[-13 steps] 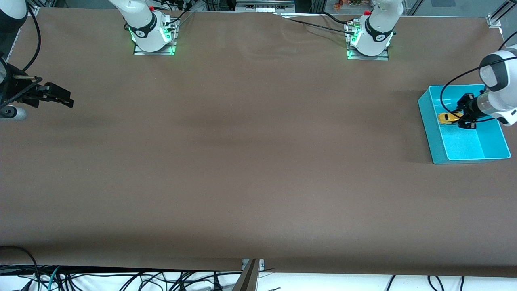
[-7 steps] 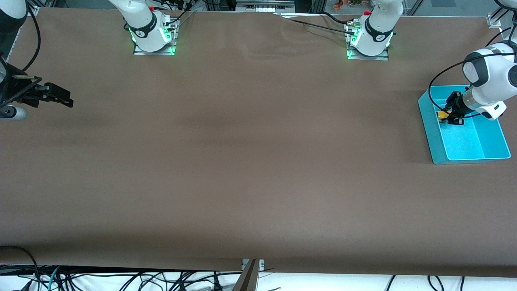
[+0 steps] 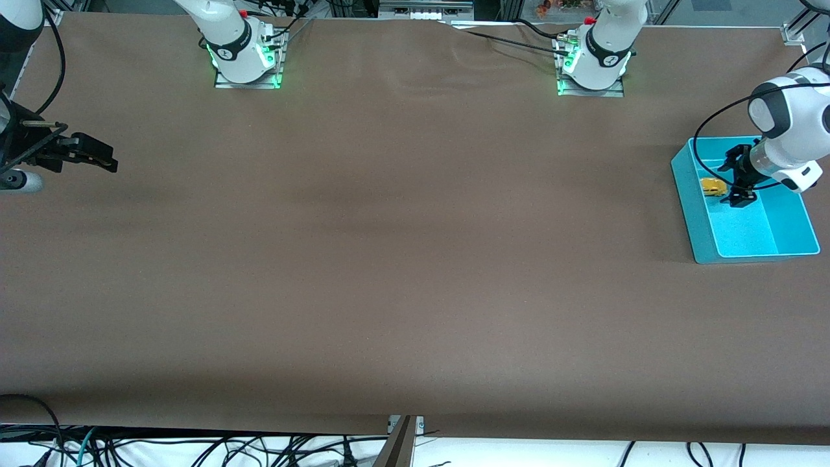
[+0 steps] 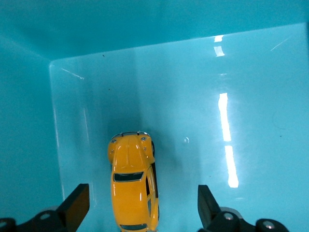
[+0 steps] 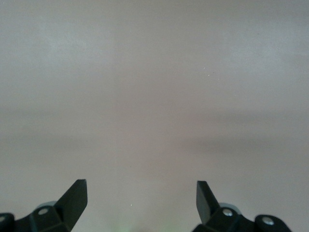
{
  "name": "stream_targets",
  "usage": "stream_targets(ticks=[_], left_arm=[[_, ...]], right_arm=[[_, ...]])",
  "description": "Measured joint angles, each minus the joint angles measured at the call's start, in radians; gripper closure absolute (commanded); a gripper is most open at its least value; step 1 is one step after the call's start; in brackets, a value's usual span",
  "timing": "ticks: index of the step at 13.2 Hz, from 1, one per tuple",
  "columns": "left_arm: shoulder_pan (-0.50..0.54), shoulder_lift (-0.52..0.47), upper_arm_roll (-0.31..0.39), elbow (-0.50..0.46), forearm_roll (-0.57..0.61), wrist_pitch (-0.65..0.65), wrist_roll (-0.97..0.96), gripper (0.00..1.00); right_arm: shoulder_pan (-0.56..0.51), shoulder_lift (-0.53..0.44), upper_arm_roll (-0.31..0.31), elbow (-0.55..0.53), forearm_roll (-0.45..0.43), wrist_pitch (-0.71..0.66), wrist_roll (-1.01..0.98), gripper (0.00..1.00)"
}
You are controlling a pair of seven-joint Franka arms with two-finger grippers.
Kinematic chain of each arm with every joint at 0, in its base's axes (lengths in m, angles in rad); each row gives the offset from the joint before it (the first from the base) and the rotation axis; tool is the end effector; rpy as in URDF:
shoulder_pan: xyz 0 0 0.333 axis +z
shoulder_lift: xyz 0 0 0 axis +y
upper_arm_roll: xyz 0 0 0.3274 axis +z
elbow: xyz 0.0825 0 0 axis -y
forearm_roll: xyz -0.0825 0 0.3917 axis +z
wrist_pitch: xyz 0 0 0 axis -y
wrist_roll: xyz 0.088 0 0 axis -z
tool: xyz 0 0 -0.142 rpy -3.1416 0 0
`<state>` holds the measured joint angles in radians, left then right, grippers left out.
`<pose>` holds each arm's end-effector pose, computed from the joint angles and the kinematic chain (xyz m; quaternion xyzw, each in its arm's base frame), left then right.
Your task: Wind and store yellow beetle car
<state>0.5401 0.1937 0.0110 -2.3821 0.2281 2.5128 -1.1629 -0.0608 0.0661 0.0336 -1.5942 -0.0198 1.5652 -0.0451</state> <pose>0.4268 0.2658 0.2049 -0.7213 -0.6889 0.0103 0.0715 0.5753 -0.0190 0.5517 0.9988 0.0094 -0.0478 0.0071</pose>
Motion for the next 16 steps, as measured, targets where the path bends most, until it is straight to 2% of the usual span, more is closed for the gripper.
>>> stream_targets(ticks=[1, 3, 5, 7, 10, 13, 16], left_arm=[[-0.015, -0.017, -0.002, 0.056, 0.000, -0.107, 0.004, 0.00], [-0.068, -0.052, -0.006, 0.230, -0.001, -0.360, 0.005, 0.00], [-0.135, -0.077, -0.026, 0.382, -0.018, -0.525, 0.005, 0.00], [-0.223, -0.101, -0.039, 0.450, -0.030, -0.566, 0.004, 0.00], [-0.326, -0.161, -0.073, 0.484, -0.031, -0.580, -0.005, 0.00], [-0.337, -0.226, -0.184, 0.526, -0.032, -0.641, 0.010, 0.00], [-0.343, -0.238, -0.289, 0.566, -0.032, -0.686, 0.121, 0.00]], right_arm=[[0.000, 0.000, 0.000, 0.000, 0.000, 0.000, 0.000, 0.00], [0.000, 0.000, 0.000, 0.000, 0.000, 0.000, 0.000, 0.00], [0.000, 0.000, 0.000, 0.000, 0.000, 0.000, 0.000, 0.00], [0.000, 0.000, 0.000, 0.000, 0.000, 0.000, 0.000, 0.00], [0.000, 0.000, 0.000, 0.000, 0.000, 0.001, 0.000, 0.00], [0.000, 0.000, 0.000, 0.000, 0.000, 0.001, 0.000, 0.00], [0.000, 0.000, 0.000, 0.000, 0.000, 0.001, 0.000, 0.00]])
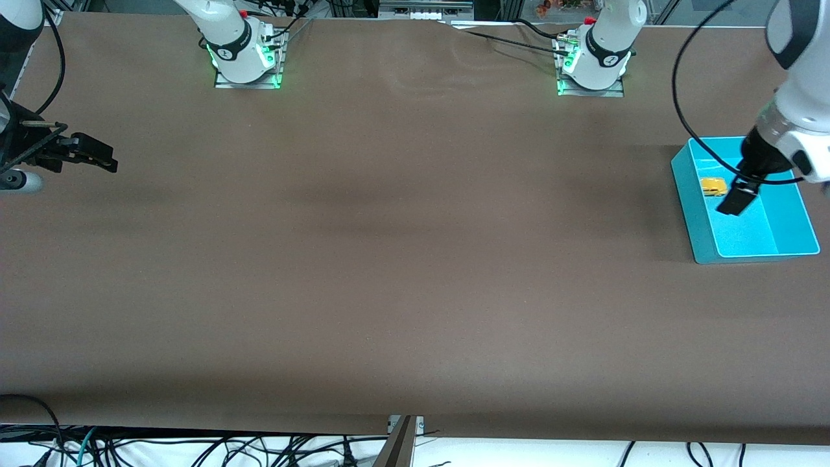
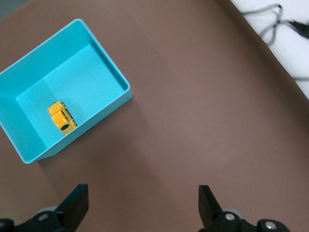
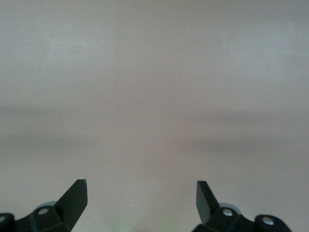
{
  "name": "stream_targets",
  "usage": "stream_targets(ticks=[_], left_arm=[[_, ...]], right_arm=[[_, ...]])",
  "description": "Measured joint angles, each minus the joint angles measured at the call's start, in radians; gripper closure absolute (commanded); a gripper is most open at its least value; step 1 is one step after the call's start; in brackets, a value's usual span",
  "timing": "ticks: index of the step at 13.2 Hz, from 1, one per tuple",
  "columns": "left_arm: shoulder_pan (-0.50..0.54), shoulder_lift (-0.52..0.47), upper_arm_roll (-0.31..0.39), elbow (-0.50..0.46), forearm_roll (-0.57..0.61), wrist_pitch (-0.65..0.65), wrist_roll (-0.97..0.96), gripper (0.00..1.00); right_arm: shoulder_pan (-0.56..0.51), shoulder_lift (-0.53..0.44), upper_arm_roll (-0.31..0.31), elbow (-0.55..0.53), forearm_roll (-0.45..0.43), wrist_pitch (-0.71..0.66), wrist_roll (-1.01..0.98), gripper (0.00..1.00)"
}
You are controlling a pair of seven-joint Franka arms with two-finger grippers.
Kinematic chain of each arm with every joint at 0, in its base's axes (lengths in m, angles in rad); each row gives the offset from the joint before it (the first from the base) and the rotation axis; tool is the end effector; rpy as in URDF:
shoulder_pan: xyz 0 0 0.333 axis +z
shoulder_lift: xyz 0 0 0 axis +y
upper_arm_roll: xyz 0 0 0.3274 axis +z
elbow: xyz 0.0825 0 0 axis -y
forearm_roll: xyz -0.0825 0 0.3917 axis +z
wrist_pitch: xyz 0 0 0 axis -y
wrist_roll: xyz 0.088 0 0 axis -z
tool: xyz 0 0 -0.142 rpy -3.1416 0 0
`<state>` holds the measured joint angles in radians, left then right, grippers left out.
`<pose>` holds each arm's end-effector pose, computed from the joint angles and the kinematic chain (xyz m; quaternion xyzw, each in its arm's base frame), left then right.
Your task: Wind and store yellow beetle car
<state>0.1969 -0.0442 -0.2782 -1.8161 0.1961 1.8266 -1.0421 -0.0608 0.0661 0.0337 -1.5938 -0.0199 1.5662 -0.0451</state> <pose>0.5644 -0.0257 0.5308 -0.8920 -0.4397 -0.0762 0.0718 0.5755 -0.0190 0.5520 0.9988 0.0094 -0.0471 0.0071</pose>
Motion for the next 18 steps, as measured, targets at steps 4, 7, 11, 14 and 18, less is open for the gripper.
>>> stream_targets(ticks=[4, 7, 11, 14, 18], left_arm=[[0.004, 0.000, -0.002, 0.071, -0.058, -0.083, 0.340, 0.00], [0.007, 0.000, 0.021, 0.123, -0.082, -0.167, 0.561, 0.00], [0.009, 0.000, 0.090, 0.178, -0.138, -0.265, 0.801, 0.00], [0.010, 0.000, 0.104, 0.193, -0.166, -0.275, 0.822, 0.00], [0.009, 0.000, 0.103, 0.193, -0.167, -0.275, 0.820, 0.00]], right_arm=[[0.000, 0.000, 0.000, 0.000, 0.000, 0.000, 0.000, 0.00], [0.000, 0.000, 0.000, 0.000, 0.000, 0.000, 0.000, 0.00], [0.000, 0.000, 0.000, 0.000, 0.000, 0.001, 0.000, 0.00], [0.000, 0.000, 0.000, 0.000, 0.000, 0.001, 0.000, 0.00], [0.000, 0.000, 0.000, 0.000, 0.000, 0.001, 0.000, 0.00]])
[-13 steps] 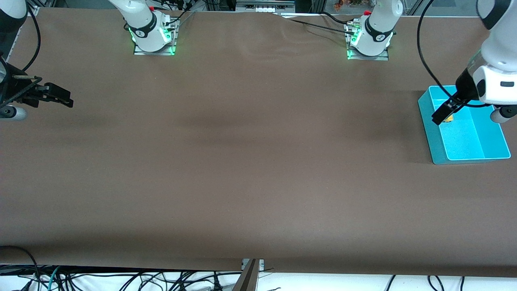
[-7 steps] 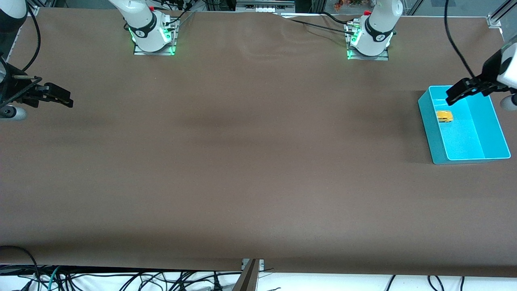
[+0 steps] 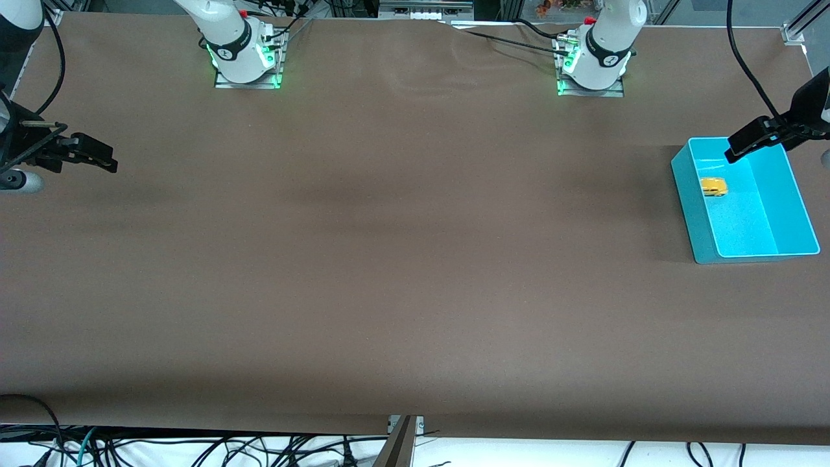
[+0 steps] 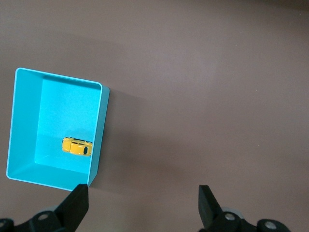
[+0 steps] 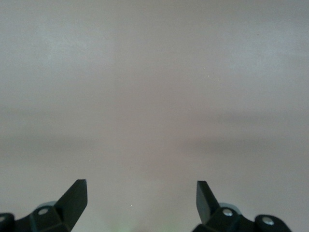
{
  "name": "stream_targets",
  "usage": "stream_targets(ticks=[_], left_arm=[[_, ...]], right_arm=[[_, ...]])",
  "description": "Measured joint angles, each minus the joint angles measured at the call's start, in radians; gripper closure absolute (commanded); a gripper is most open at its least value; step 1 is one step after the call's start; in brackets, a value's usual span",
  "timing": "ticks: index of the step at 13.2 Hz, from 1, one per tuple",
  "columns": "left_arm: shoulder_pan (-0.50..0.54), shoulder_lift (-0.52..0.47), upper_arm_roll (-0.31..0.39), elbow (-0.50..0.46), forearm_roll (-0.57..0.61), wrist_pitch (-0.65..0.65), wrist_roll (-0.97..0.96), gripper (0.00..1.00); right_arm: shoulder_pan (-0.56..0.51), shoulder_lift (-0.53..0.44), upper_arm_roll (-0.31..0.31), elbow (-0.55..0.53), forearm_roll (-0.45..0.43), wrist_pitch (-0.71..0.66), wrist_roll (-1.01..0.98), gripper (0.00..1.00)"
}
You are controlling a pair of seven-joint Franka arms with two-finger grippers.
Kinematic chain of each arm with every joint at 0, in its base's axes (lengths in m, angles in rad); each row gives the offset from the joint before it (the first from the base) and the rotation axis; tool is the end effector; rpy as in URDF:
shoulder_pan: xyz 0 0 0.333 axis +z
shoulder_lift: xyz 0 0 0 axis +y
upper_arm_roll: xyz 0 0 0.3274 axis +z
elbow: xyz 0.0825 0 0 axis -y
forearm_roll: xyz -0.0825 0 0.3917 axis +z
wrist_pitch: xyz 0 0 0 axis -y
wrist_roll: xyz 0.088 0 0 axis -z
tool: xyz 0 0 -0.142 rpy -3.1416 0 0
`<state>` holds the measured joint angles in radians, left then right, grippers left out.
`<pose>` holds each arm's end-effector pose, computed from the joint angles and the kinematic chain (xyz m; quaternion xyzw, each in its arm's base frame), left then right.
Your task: Wind and store yellow beetle car
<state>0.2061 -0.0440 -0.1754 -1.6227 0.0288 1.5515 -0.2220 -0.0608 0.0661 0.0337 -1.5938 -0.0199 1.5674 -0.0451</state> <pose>0.5443 0.0189 0.5985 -0.9917 -0.1262 0.0121 0.0195 0.5756 -0.0190 0.5521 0.9988 0.0094 -0.0465 0.0072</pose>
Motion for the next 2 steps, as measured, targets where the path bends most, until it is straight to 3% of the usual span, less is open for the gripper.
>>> stream_targets(ticks=[2], left_arm=[[0.000, 0.000, 0.000, 0.000, 0.000, 0.000, -0.001, 0.00]], right_arm=[[0.000, 0.000, 0.000, 0.000, 0.000, 0.000, 0.000, 0.00]])
